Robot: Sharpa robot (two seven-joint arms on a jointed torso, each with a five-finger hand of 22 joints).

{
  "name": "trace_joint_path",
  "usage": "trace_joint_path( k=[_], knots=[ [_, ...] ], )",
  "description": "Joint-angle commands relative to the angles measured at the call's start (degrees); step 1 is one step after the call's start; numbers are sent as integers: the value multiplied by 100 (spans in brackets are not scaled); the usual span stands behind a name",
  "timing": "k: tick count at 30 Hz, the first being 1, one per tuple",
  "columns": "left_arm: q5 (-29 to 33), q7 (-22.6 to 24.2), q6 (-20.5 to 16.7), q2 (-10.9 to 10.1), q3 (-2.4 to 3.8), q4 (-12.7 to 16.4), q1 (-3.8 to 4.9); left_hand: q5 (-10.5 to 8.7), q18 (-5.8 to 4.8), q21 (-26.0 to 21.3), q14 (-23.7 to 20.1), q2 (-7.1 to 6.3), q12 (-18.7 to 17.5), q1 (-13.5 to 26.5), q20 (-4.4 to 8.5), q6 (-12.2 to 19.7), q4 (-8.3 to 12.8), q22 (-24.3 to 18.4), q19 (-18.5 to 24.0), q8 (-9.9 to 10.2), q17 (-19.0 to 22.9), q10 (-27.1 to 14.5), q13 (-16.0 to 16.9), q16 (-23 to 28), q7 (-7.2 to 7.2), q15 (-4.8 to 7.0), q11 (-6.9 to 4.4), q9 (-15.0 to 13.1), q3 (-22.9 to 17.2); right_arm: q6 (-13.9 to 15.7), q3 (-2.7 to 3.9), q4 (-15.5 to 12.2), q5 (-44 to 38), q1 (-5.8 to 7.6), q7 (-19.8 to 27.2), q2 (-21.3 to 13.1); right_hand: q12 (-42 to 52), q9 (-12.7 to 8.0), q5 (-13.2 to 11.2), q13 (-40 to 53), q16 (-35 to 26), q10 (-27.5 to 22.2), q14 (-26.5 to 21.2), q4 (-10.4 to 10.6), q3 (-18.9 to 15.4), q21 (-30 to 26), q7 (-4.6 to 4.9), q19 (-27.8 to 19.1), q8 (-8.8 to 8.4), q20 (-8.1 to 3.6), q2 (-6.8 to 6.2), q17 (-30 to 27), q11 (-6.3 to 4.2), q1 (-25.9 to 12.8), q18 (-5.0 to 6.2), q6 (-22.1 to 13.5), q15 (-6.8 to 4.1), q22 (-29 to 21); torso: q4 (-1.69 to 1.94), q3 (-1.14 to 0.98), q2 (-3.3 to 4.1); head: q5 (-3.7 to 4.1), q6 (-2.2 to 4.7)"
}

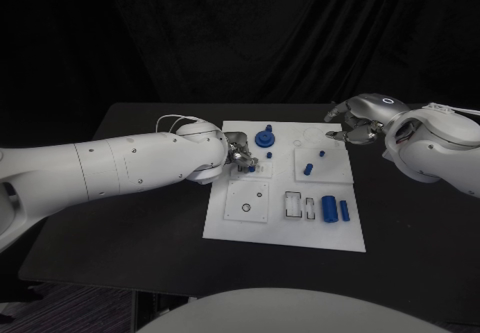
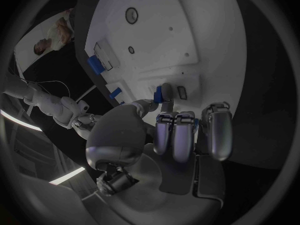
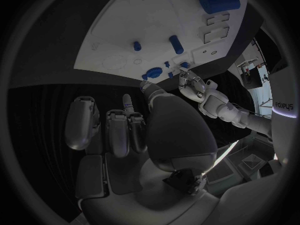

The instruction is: Assemble the parts on the task board

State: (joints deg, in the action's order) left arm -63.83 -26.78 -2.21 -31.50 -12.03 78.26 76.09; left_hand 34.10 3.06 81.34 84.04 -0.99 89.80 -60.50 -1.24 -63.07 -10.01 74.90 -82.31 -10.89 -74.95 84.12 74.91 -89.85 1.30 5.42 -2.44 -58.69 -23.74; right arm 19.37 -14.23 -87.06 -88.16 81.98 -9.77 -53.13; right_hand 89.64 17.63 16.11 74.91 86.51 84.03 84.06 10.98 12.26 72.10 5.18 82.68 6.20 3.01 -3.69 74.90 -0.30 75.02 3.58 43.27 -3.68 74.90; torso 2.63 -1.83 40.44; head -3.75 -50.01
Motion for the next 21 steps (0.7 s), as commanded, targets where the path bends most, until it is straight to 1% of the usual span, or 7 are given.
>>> trace_joint_path(
  k=[1,2,3,4,8,16,21],
  knots=[
    [122,194,-10,-14,-12,-4,-14,112,1,-41,596,-39,20,-126,31,51,140,593,12,-55,-1505,588,1509,-15,-18,17,-47,-70,-151,-60,4,-2,-10,-14,-128,-8,-38,-10,16,1418,-26,495,444,0,17,-31,10,-36,15,1,24,1163,37,41,28,48,35,998,-1,2,1,-3,1],
    [174,218,-28,-15,-12,-6,-14,127,1,-42,596,-47,20,-128,31,55,157,594,12,-61,-1505,588,1509,-15,-17,17,-47,-83,-176,-62,4,-1,-3,-15,-129,-9,-41,-10,16,1414,-29,491,442,-1,17,-43,10,-41,16,1,25,1160,37,41,30,48,35,994,-1,2,1,-3,1],
    [231,249,-49,-17,-12,-7,-14,195,1,-46,596,-83,20,-169,33,66,251,597,13,-83,-1505,588,1509,-15,-16,20,-49,-126,-270,-67,4,-1,13,-15,-131,-9,-41,-10,16,1414,-29,491,442,-1,17,-43,10,-41,16,1,25,1160,37,41,30,48,35,994,-1,2,2,-3,1],
    [268,275,-67,-19,-12,-8,-14,176,2,-49,596,-111,20,-197,34,80,312,600,14,-96,-1505,588,1509,-15,-16,19,-46,-158,-330,-72,4,0,32,-15,-132,-9,-43,-12,17,1411,-35,487,440,-2,18,-52,9,-45,16,2,25,1154,37,43,32,51,35,992,0,2,1,-1,1],
    [367,387,-151,-40,-12,-5,-14,166,7,-75,596,-156,20,-224,27,129,415,587,35,-120,-1505,588,1509,-15,-2,8,-35,-227,-451,-93,4,2,107,-17,-139,-10,-46,-13,17,1408,-33,484,441,-4,19,-58,9,-47,16,2,25,1157,37,45,33,53,35,990,1,0,-1,5,1],
    [418,530,-356,-117,-12,34,-14,159,8,-81,596,-204,20,-245,21,158,509,593,40,-146,-1505,588,1509,-15,4,1,-29,-286,-530,-121,4,7,148,-21,-155,-21,-47,-14,17,1407,-37,483,439,-5,21,-68,9,-52,17,2,26,1152,36,48,35,55,36,987,0,-1,-4,8,1],
    [424,582,-524,-192,-12,106,-14,154,9,-87,596,-210,20,-247,20,161,518,590,44,-148,-1505,588,1509,-15,5,1,-28,-292,-536,-130,4,13,153,-27,-160,-26,-51,-18,18,1402,-42,478,437,-9,24,-87,10,-60,18,3,27,1149,37,53,39,63,36,982,-4,-1,-7,11,1]
  ],
)
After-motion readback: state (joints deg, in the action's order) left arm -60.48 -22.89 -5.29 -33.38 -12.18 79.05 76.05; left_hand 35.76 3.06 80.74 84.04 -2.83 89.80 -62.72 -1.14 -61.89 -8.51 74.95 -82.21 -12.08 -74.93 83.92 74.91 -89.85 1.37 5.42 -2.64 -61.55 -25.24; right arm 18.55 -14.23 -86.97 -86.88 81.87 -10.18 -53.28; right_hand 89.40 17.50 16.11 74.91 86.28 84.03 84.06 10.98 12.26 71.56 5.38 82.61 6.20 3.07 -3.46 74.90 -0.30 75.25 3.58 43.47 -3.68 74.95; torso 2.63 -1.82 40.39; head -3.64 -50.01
